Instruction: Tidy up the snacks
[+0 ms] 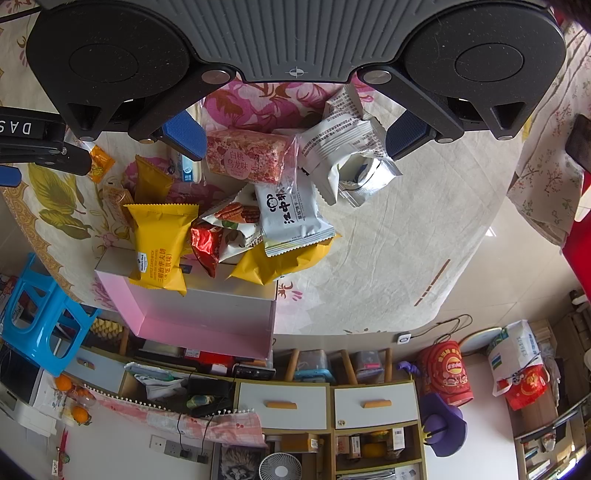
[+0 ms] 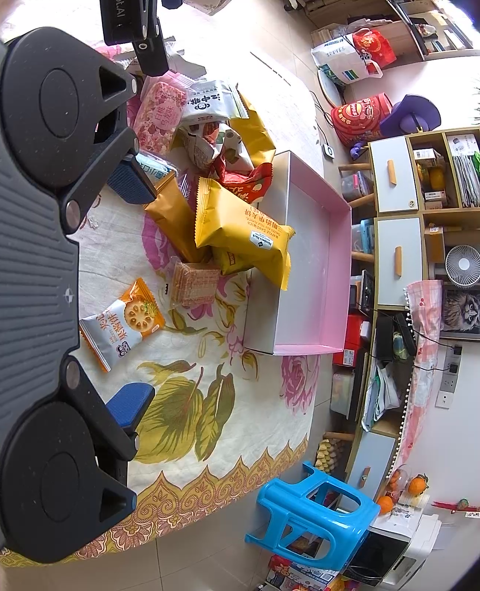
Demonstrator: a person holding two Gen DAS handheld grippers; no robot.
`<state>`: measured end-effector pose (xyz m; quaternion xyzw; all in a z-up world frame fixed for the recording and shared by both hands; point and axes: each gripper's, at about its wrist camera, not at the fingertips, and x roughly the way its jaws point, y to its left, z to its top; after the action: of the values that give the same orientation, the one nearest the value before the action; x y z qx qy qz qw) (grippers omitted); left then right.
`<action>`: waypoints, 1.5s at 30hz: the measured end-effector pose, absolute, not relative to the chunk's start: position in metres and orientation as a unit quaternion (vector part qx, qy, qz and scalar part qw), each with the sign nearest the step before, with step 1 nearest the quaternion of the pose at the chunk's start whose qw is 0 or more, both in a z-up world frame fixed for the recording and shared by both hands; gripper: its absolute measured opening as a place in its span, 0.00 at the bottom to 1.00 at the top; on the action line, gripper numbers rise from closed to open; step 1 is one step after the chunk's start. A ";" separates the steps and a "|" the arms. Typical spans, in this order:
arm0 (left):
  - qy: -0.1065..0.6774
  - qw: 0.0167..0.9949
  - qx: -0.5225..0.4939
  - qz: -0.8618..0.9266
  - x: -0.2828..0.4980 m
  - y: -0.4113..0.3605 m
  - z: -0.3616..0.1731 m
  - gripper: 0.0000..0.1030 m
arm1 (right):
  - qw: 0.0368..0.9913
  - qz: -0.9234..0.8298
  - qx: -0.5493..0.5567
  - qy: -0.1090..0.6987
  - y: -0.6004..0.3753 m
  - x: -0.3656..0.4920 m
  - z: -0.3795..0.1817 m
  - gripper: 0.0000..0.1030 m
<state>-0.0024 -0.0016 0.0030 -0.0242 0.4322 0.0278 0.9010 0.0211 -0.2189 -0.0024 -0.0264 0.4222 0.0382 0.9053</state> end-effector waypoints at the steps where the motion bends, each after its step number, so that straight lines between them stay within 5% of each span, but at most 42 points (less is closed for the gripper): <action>1: 0.432 0.901 -0.024 0.028 -0.002 -0.002 0.003 1.00 | 0.905 0.038 -0.026 0.422 -0.219 0.021 -0.002 0.93; 28: 0.405 0.914 0.028 -0.003 0.010 0.005 0.005 1.00 | 0.911 0.044 -0.042 0.407 -0.220 0.031 -0.006 0.93; 39: 0.445 0.894 -0.021 -0.042 0.053 0.033 0.010 1.00 | 0.896 0.106 0.036 0.430 -0.228 0.070 0.001 0.92; 45: 0.441 0.892 -0.046 -0.088 0.091 0.051 0.004 0.99 | 0.880 0.131 0.110 0.444 -0.237 0.100 -0.003 0.84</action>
<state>0.0908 0.0510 0.0043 -0.0455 0.4414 -0.0884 0.8918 0.1000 -0.2368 -0.0025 0.1096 0.4435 0.1305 0.8799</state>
